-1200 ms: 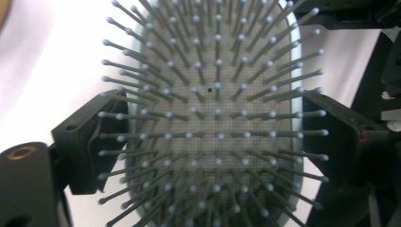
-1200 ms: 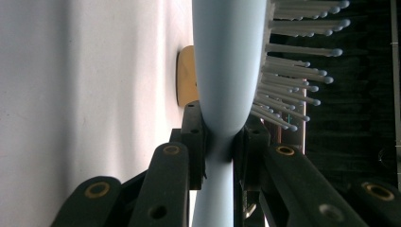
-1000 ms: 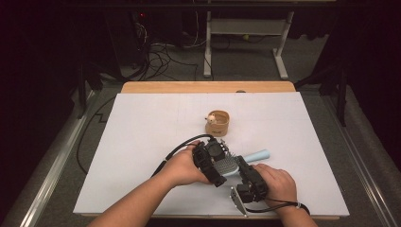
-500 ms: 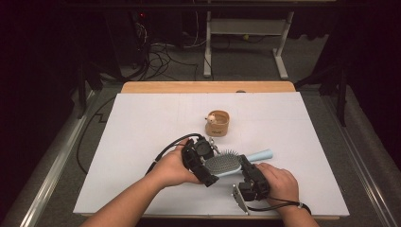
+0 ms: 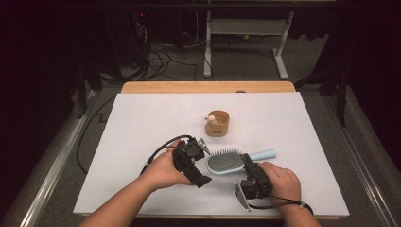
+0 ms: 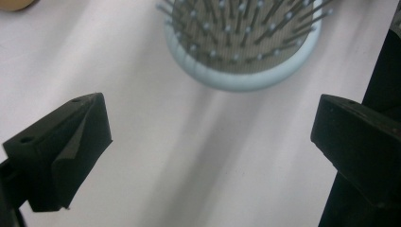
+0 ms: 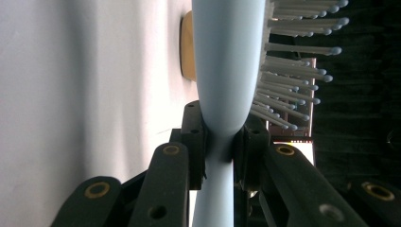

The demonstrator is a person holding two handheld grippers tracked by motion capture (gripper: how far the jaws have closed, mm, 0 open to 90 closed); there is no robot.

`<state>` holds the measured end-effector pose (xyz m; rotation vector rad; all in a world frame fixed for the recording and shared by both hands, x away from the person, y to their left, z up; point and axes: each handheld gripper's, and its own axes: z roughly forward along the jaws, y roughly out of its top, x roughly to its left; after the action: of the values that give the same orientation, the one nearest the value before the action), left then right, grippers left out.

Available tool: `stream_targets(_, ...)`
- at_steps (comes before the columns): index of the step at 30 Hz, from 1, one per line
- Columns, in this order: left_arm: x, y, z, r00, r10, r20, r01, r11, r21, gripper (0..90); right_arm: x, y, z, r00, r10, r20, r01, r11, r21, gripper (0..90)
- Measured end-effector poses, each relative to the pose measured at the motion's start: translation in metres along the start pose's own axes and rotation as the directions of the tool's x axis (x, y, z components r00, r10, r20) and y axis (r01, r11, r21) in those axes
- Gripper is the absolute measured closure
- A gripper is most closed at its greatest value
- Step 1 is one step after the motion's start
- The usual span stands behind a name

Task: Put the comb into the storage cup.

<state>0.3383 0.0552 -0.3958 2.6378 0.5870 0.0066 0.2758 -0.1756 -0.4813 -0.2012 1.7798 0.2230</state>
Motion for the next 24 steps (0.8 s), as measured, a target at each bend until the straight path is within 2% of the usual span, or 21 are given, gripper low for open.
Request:
stream_targets(2,0.001,-0.004,0.001,0.9998,0.004,-0.02,-0.004,1.0,0.0,0.4,0.0,-0.001,0.0,1.0,0.004,-0.001,-0.004,1.0,0.005,78.4)
stream_targets(5,0.004,-0.01,0.0,0.9998,-0.005,-0.018,0.004,0.9999,-0.014,0.3,0.0,-0.002,0.0,1.0,0.006,-0.003,-0.006,1.0,0.014,78.3)
stream_targets(9,0.01,-0.02,0.0,0.9991,-0.032,-0.026,0.031,0.9991,-0.03,0.3,0.0,-0.006,0.001,0.9998,0.014,-0.011,-0.014,1.0,0.026,78.4)
stream_targets(13,0.018,-0.032,0.0,0.9976,-0.064,-0.025,0.063,0.9969,-0.047,0.3,-0.001,-0.008,0.0,0.9998,0.022,0.0,-0.022,0.999,0.033,78.3)
stream_targets(21,0.026,-0.052,0.005,0.9955,-0.08,-0.05,0.079,0.9967,-0.019,0.3,0.0,-0.008,0.0,0.9997,0.025,-0.005,-0.025,0.999,0.038,78.3)
stream_targets(24,0.029,-0.058,0.007,0.9945,-0.093,-0.048,0.093,0.9957,-0.008,0.3,-0.001,-0.008,0.0,0.9999,0.017,-0.003,-0.016,0.999,0.032,78.3)
